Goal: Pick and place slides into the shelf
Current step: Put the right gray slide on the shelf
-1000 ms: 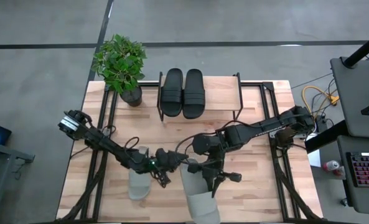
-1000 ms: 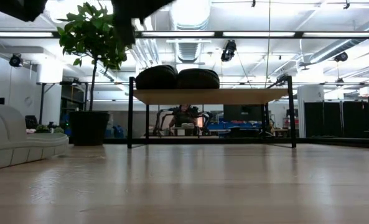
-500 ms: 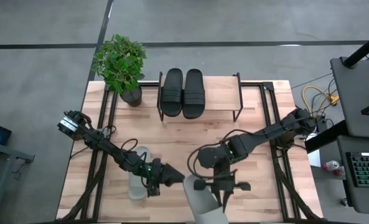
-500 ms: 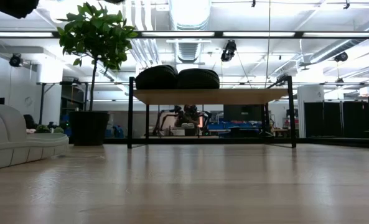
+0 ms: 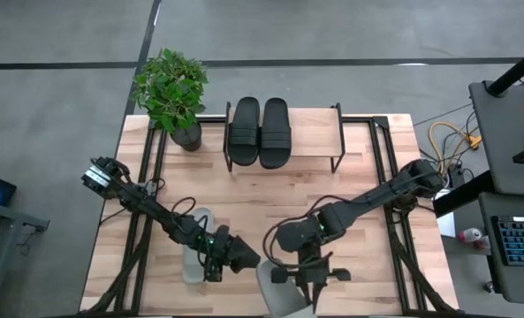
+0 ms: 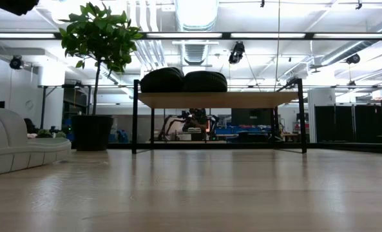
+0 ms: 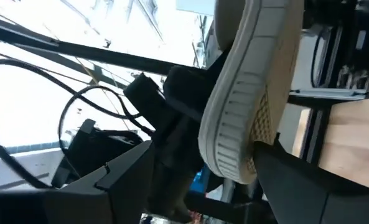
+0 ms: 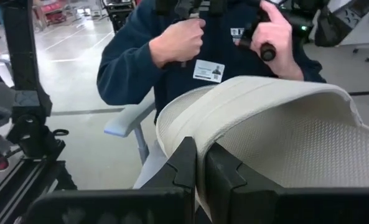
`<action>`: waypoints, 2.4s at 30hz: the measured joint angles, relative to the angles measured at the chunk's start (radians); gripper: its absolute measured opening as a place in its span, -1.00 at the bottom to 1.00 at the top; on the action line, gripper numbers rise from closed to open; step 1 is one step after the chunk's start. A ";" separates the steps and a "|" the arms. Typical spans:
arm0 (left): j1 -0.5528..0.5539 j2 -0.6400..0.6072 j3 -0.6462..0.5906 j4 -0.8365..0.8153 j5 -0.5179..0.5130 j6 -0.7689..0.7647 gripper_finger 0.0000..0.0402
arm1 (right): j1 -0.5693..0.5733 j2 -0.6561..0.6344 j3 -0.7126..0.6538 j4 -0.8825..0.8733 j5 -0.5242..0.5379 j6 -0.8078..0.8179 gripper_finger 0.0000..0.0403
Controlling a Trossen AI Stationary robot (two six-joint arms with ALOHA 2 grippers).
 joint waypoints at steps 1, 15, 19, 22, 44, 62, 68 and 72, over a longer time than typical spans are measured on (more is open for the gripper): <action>0.000 0.000 0.000 -0.004 0.008 -0.002 0.29 | -0.002 0.002 0.000 0.000 -0.011 0.000 -0.96; -0.002 0.000 0.019 -0.037 0.107 -0.057 0.29 | -0.002 0.002 0.000 0.074 -0.048 0.001 -0.96; -0.002 0.000 0.023 -0.053 0.108 -0.058 0.29 | -0.002 0.005 0.000 0.092 -0.063 0.002 -0.96; -0.002 0.000 0.029 -0.056 0.112 -0.089 0.29 | -0.005 0.014 0.000 0.102 -0.065 0.005 -0.96; 0.002 0.001 0.046 -0.081 0.126 -0.134 0.02 | -0.016 0.043 0.000 0.182 -0.072 0.035 -0.96; 0.015 0.002 0.113 -0.269 0.130 -0.211 -0.76 | -0.018 0.042 0.000 0.198 -0.082 0.029 -0.96; 0.015 0.002 0.113 -0.274 0.107 -0.211 -0.79 | -0.018 0.042 0.000 0.198 -0.078 0.027 -0.94; 0.015 0.002 0.112 -0.275 0.099 -0.211 -0.79 | -0.021 0.042 0.000 0.199 -0.074 0.028 -0.86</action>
